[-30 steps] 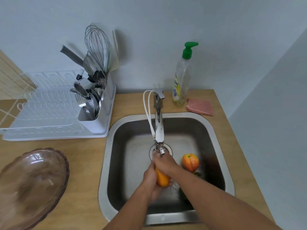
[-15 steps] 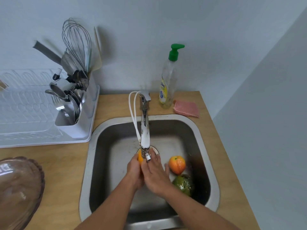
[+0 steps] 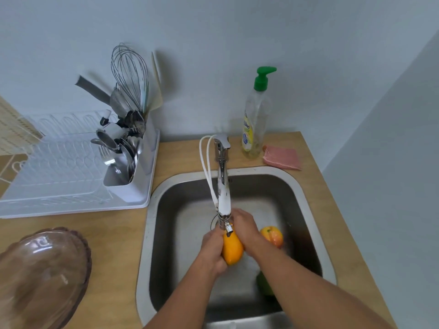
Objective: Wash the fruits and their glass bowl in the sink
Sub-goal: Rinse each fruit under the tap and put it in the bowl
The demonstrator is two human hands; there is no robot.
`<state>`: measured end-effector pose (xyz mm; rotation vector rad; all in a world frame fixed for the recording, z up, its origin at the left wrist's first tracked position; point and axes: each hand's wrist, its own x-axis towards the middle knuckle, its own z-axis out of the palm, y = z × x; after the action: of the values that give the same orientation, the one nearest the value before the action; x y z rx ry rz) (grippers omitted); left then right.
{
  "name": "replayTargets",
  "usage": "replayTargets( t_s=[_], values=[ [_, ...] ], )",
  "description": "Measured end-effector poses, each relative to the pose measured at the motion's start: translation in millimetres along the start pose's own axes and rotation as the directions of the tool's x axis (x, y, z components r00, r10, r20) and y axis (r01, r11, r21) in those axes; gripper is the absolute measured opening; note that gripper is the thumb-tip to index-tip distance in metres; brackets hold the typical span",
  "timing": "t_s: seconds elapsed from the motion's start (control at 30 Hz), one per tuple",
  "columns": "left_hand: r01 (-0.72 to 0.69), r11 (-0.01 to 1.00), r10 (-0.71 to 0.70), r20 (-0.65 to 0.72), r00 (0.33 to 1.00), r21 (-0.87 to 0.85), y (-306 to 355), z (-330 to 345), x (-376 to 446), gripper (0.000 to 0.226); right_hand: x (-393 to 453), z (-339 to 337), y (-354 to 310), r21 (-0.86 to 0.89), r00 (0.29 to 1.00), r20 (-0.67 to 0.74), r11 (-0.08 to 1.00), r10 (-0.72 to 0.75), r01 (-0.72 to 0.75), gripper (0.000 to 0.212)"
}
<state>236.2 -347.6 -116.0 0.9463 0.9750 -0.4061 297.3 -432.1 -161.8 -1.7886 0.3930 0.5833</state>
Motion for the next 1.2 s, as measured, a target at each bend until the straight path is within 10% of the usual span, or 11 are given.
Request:
replayTargets(
  t_s=[0.2, 0.43, 0.73, 0.9, 1.07, 1.2],
  values=[
    [-0.09, 0.987, 0.114, -0.187, 0.976, 0.13, 16.2, 1.7, 20.4, 0.065, -88.7, 6.6, 28.7, -0.378, 0.955, 0.127, 0.877, -0.27, 0.298, 0.067],
    [-0.145, 0.93, 0.163, -0.027, 0.986, 0.337, -4.9, -2.8, -6.2, 0.041, -13.6, 6.2, -14.0, -0.292, 0.991, 0.029, 0.947, -0.132, 0.135, 0.033],
    [-0.03, 0.963, 0.087, 0.204, 0.975, -0.266, -13.9, -23.3, -8.7, 0.05, 9.1, 6.4, -28.0, -0.035, 0.994, -0.111, 0.999, -0.004, 0.0, 0.017],
    [-0.006, 0.998, 0.015, 0.13, 0.991, -0.068, -9.2, -2.2, -4.0, 0.03, -38.8, -1.1, -6.9, -0.084, 0.995, -0.069, 0.995, -0.068, 0.062, 0.035],
    [-0.264, 0.915, 0.311, -0.116, 0.943, 0.306, 3.0, 1.9, 3.0, 0.048, -96.7, 10.7, 24.7, -0.333, 0.971, 0.091, 0.913, -0.219, 0.237, 0.055],
    [-0.29, 0.878, 0.315, -0.005, 0.949, 0.38, -8.7, -7.6, 4.6, 0.05, -92.3, 13.1, 2.8, -0.317, 0.981, 0.045, 0.929, -0.187, 0.192, 0.039]
  ],
)
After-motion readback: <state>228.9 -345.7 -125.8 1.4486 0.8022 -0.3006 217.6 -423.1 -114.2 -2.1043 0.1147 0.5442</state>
